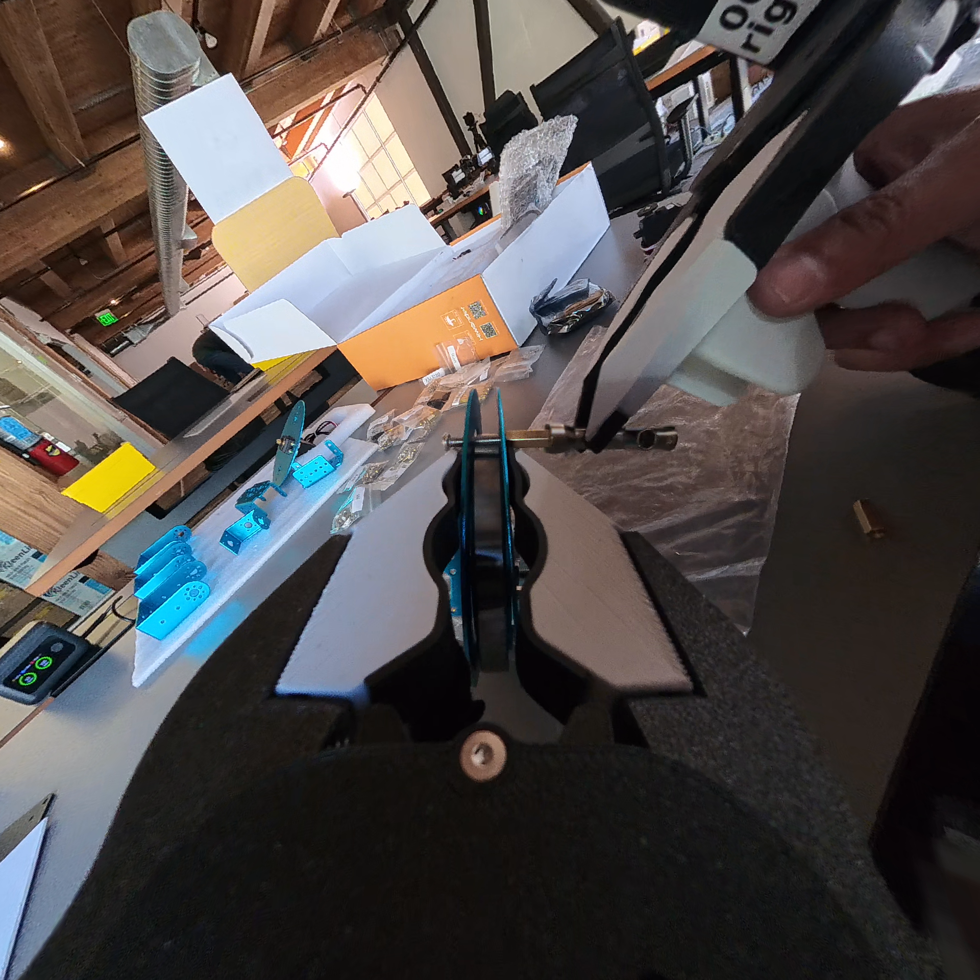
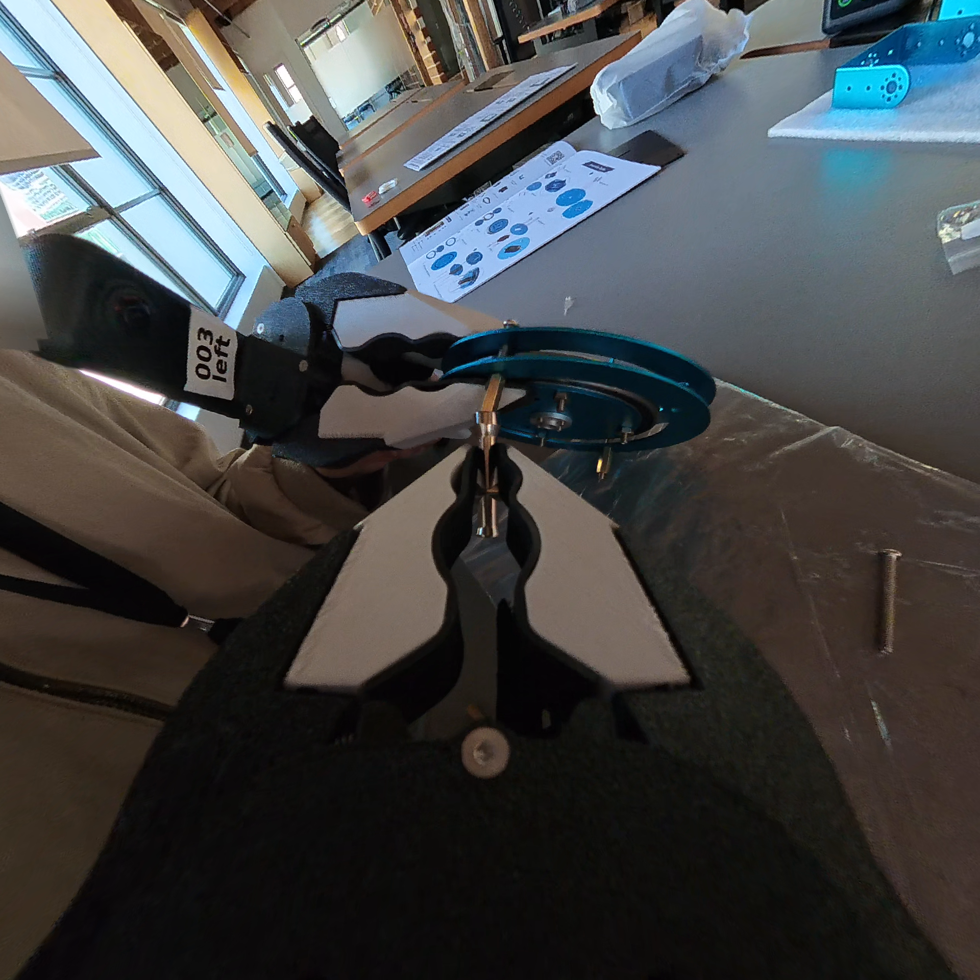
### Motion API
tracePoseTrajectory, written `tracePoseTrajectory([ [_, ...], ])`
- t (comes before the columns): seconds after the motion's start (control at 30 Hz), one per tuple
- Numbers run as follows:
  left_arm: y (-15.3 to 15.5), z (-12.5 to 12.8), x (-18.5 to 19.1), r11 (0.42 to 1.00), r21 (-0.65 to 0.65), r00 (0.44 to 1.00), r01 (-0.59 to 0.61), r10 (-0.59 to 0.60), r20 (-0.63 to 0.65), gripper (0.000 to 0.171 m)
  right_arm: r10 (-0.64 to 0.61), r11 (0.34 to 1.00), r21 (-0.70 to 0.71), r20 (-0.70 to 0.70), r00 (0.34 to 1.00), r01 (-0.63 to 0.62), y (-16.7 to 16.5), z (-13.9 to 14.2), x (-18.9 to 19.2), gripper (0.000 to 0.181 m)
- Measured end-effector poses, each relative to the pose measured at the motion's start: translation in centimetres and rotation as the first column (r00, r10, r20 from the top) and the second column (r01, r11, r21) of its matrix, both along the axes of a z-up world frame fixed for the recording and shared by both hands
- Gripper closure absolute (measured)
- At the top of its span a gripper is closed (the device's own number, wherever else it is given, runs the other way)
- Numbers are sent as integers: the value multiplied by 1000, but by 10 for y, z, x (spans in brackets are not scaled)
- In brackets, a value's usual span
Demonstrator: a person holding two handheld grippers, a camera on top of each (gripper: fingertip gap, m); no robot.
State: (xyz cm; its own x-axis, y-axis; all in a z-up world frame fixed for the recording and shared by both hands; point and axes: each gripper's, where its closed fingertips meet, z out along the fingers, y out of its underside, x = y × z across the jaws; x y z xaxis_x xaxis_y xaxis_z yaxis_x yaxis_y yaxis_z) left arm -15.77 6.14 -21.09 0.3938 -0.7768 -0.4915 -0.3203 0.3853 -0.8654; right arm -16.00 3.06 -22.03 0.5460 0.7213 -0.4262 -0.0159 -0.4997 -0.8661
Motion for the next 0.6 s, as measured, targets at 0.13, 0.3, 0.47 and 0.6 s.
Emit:
tracePoseTrajectory([
  [0.13,-1,-1,2,1000,23,1000,-17,17,-20,160,-12,1000,-11,-9,1000,12,1,0,0,176],
  [0.3,-2,-1,4,998,43,998,-50,51,-40,160,-92,995,54,89,992,88,4,1,2,175],
  [0.47,-4,-2,5,996,77,998,-56,59,-39,160,-183,983,57,187,965,176,3,-2,4,176],
  [0.6,-9,-1,5,998,62,1000,0,2,-28,160,-84,983,-172,-62,995,72,-4,1,2,176],
])
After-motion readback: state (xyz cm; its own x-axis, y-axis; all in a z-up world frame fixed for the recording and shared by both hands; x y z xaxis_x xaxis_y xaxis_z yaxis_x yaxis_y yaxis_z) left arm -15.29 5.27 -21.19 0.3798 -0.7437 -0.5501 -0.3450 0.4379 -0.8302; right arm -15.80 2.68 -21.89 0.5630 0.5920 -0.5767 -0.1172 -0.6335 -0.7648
